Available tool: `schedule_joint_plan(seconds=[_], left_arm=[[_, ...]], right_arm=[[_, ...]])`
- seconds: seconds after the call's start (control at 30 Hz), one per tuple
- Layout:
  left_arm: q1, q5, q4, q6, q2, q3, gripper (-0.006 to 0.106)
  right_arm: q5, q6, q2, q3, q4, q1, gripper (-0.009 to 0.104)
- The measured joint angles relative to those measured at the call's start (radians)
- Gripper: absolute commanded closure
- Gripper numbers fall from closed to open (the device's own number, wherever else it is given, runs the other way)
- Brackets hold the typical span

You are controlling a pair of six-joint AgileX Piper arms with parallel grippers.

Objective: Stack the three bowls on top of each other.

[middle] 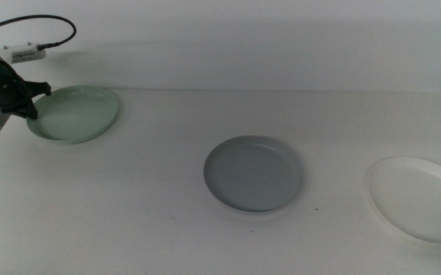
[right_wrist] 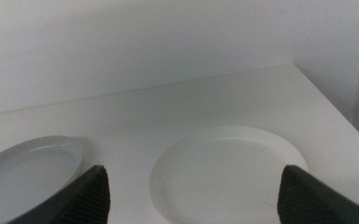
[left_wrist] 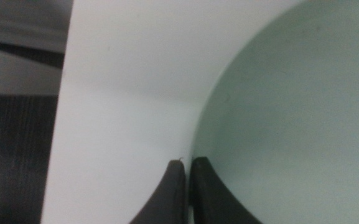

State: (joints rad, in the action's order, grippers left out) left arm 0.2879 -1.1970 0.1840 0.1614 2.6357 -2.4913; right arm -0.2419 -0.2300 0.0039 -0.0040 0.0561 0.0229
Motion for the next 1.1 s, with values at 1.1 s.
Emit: schedule_joint_plan(seconds=[1.1], left_arm=[[-0.533,0.150,0.035,-0.207,-0.558,0.627,0.102]], right_arm=[[0.000,0.000,0.000,0.000,0.000,0.000,0.002]])
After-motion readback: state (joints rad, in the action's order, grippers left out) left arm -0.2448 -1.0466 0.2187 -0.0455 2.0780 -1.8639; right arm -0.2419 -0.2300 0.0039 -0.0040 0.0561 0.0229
